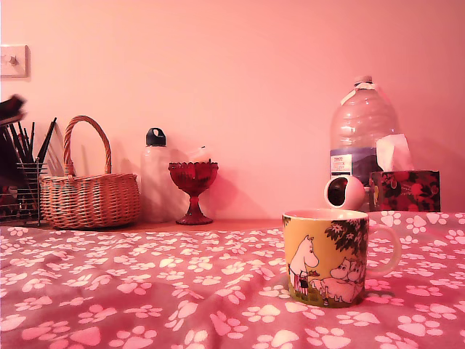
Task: Pick the coffee capsule and then drop it inside the coffee cup in front of you
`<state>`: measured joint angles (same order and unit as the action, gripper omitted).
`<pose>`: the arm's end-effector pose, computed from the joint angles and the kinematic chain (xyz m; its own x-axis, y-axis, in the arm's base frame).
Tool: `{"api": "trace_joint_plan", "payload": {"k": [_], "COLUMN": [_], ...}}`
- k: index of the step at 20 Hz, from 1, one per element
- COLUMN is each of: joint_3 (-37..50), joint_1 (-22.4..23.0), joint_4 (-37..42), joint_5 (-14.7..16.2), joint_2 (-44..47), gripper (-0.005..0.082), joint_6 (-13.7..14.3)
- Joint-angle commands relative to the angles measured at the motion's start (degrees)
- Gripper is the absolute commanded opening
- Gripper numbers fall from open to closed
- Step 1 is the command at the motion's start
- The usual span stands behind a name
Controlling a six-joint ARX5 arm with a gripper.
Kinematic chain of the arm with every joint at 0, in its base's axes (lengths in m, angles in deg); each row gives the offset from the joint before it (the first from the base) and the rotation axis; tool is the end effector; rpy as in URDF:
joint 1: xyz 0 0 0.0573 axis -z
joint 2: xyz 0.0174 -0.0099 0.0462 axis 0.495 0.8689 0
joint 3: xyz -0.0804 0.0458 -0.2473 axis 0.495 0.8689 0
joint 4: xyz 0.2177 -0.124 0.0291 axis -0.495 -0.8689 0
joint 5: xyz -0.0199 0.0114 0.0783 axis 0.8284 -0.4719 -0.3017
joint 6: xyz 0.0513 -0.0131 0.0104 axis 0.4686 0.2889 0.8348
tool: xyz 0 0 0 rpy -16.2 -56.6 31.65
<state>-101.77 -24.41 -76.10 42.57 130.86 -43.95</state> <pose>0.2057 -0.0257 0.1870 0.7920 -0.3106 -0.5256 0.2550 0.9505 -0.1775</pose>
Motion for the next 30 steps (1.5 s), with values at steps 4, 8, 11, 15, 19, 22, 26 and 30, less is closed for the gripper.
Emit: {"api": "trace_joint_plan", "payload": {"k": [4,8,11,15,19,22,26,30], "joint_3": [5.9,9.6,11.8,12.6,13.0,14.0,15.2,16.9], "joint_1": [-4.1,-5.2,-5.2,-5.2,-5.2,-5.2,-5.2,-5.1], "joint_4": [2.1,2.4,1.7,-1.7,-6.7,-8.2,-9.6,-10.6], "joint_5": [0.2,0.2,-1.0,-2.3,-2.6,-2.6,-2.8,-2.9], "joint_2": [-5.4,-12.9,-18.6,-25.6,-33.2,-38.7,-42.6,-46.5], "gripper": [-0.0019,-0.0019,-0.0019,-0.0019,-0.0019,-0.002,-0.002,-0.002], "joint_6": [-1.4,-2.8,-3.7,-4.8,-4.8,-4.9,-5.2,-5.3]}}
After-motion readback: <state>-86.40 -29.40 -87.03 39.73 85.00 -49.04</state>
